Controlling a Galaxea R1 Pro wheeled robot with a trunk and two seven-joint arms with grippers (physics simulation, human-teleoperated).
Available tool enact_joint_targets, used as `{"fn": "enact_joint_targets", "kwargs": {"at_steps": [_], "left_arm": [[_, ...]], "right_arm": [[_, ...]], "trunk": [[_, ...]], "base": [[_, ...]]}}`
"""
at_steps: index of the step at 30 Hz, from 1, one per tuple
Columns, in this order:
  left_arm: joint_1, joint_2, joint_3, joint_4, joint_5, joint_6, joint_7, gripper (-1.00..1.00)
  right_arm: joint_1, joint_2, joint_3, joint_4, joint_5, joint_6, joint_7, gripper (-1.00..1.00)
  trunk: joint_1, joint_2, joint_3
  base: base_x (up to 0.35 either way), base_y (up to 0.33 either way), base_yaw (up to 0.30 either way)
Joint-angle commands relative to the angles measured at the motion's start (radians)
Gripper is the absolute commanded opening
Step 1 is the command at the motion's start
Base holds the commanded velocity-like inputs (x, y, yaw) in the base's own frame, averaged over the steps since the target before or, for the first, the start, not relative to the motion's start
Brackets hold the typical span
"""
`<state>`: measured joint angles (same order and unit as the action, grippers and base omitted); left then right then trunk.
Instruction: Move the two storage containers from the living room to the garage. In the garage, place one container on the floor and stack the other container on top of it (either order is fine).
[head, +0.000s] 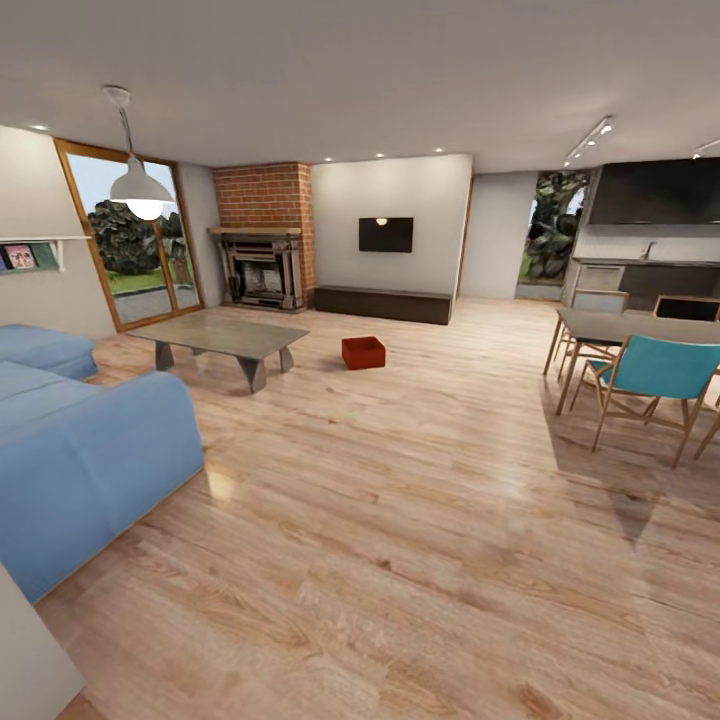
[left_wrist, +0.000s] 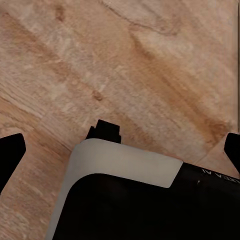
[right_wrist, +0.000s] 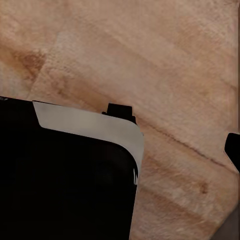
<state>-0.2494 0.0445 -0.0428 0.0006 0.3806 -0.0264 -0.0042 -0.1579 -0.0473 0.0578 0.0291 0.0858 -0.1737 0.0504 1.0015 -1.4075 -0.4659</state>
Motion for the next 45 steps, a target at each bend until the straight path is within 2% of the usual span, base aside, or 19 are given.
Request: {"fn": "enact_joint_targets", "kwargs": {"at_steps": [1,45], "left_arm": [[-0.001,0.0,-0.005,0.001,0.006,-0.003,0.0,1.0],[-0.001,-0.001,-0.005,0.001,0.006,-0.004,0.0,1.0]], "right_arm": [[-0.001,0.0,0.005,0.003,0.005,-0.006,0.0,1.0],[-0.001,0.0,0.005,0.003,0.005,-0.006,0.0,1.0]], "trunk": [[0.001,0.0,-0.001],[0.001,0.0,-0.001]], "base": [[0.323,0.0,0.0],[0.322,0.0,0.0]]}}
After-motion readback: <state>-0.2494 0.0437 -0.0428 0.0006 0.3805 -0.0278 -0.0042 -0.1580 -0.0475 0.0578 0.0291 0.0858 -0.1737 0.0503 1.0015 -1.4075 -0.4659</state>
